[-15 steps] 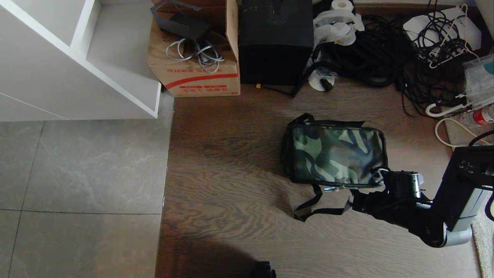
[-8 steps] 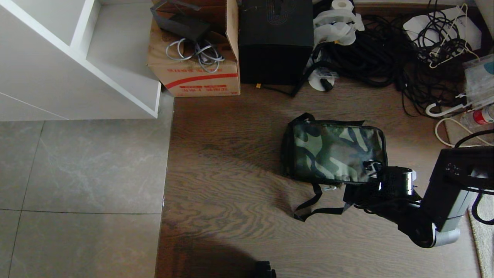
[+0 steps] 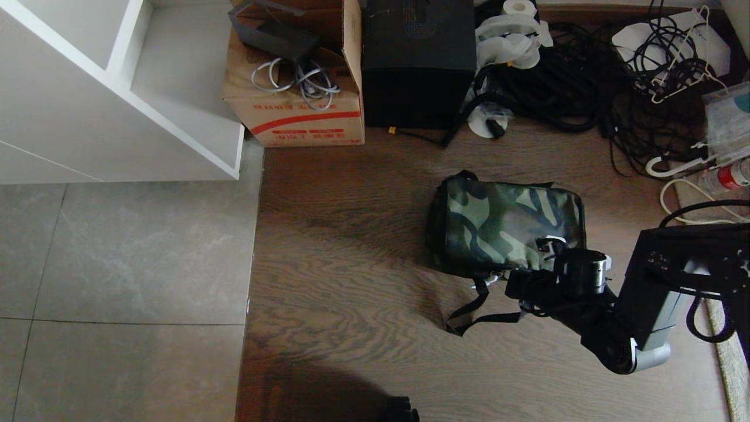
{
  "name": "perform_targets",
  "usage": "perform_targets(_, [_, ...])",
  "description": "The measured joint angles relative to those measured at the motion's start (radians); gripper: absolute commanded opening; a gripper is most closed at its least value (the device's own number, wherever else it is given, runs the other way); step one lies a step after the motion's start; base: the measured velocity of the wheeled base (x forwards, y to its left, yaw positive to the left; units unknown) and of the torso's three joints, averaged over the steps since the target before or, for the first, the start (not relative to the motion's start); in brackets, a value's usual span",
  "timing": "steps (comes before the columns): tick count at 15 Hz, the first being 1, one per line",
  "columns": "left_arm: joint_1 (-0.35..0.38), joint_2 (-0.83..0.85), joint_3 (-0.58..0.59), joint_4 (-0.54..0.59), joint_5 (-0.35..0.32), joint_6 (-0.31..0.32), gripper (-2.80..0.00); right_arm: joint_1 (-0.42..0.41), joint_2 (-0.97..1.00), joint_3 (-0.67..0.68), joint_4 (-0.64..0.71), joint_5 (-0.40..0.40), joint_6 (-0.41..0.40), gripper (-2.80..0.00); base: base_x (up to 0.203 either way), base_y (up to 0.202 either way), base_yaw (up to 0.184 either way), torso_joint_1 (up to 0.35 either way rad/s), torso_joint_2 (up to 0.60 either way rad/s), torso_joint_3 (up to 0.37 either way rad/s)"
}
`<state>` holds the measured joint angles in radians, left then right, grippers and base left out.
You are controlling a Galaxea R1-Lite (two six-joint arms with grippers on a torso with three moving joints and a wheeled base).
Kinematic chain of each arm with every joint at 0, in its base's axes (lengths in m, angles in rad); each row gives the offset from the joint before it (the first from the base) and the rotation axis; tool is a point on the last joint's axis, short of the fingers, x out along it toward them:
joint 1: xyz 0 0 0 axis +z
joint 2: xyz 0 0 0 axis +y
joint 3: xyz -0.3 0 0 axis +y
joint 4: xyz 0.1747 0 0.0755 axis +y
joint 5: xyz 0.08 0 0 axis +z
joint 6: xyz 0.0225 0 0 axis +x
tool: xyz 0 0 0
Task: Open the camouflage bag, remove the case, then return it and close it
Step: Open the top of the storage box
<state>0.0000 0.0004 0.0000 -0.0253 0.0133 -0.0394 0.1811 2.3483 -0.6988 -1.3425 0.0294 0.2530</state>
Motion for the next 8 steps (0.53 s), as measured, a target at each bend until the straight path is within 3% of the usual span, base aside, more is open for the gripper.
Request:
perform_targets(3, [0.0, 0.0, 0.0, 0.0, 0.0, 0.0, -2.8, 0.036, 0.023, -0.051, 0.001, -0.066, 0.001, -2.8, 0.0, 0.0, 0.0, 0.0, 0.0, 0.0])
perform_targets(8, [0.0, 0.0, 0.0, 0.0, 0.0, 0.0, -2.8, 0.068, 0.04, -0.156, -0.001, -0.109, -0.002, -2.8, 0.0, 0.0, 0.0, 0.0, 0.0, 0.0])
